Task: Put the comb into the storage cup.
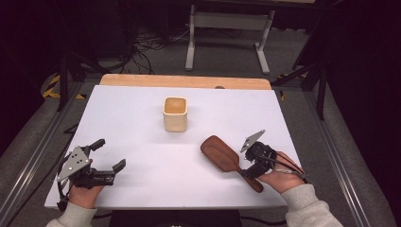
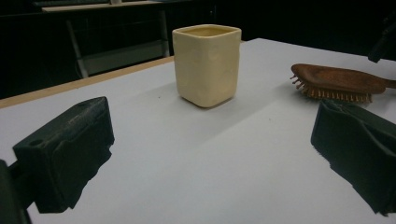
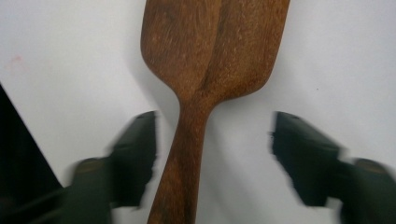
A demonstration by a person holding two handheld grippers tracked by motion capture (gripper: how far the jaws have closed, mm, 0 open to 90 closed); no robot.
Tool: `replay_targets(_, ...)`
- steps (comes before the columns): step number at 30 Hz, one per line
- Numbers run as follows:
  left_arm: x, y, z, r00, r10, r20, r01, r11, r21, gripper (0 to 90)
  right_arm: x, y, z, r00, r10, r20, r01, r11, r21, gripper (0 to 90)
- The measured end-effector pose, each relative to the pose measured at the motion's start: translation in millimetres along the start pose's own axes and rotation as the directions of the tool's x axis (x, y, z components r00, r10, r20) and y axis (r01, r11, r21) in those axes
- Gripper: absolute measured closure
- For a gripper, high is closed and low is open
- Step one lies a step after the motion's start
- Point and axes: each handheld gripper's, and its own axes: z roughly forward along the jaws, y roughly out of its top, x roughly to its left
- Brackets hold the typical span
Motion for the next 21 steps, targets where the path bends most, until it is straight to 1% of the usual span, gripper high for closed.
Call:
replay_targets(2,0.1,-0.2,0.2,1.0000,-0.001,0.000,0.001,1.0000,-0.003,0.3,0.9,0.1,2.2,0.9996,0.030,0.003,-0.030,0.999,-0.012,8.0)
replay_targets(3,0.3,-0.1,-0.1,1.0000,-0.001,-0.002,0.001,1.0000,-0.001,0.3,1.7,0.1,3.5,0.9992,0.036,0.014,-0.036,0.999,-0.017,4.3)
replay_targets(4,0.3,0.0,-0.3,1.0000,0.000,-0.002,0.000,1.0000,-0.001,0.3,2.7,0.0,4.1,0.9991,0.029,0.032,-0.028,0.999,-0.020,1.7)
replay_targets(5,0.5,0.0,-0.4,1.0000,0.004,-0.002,-0.004,1.0000,-0.001,0.3,3.7,0.0,4.6,0.9989,0.026,0.040,-0.024,0.999,-0.030,0.3)
replay_targets(7,0.6,0.1,-0.4,1.0000,0.004,-0.002,-0.004,1.0000,-0.001,0.3,5.5,0.0,4.9,0.9990,0.026,0.037,-0.025,0.998,-0.051,0.0)
replay_targets(9,0.4,0.0,-0.4,1.0000,0.001,-0.002,-0.001,1.0000,-0.002,0.3,8.6,0.3,5.5,0.9989,0.030,0.036,-0.028,0.998,-0.059,0.0)
replay_targets(10,0.4,0.0,-0.4,1.0000,0.001,-0.002,-0.001,1.0000,-0.002,0.3,9.8,0.4,6.1,0.9989,0.023,0.042,-0.020,0.998,-0.066,0.0)
replay_targets(13,0.5,0.0,-0.4,1.0000,0.001,-0.003,-0.001,1.0000,-0.002,0.3,13.0,-0.5,8.6,0.9987,0.039,0.032,-0.036,0.996,-0.086,0.0)
replay_targets(17,0.2,-0.1,-0.2,1.0000,0.002,-0.002,-0.002,1.0000,-0.003,0.3,14.9,-3.9,15.2,0.9976,0.065,0.024,-0.062,0.993,-0.097,0.5)
replay_targets(19,0.2,-0.2,0.1,1.0000,0.001,-0.003,-0.001,1.0000,-0.003,0.3,15.1,-4.6,17.4,0.9975,0.065,0.028,-0.062,0.993,-0.097,0.6)
replay_targets(21,0.2,-0.3,0.3,1.0000,0.000,-0.002,0.000,1.0000,-0.003,0.3,16.2,-5.5,21.7,0.9969,0.073,0.027,-0.071,0.993,-0.092,1.3)
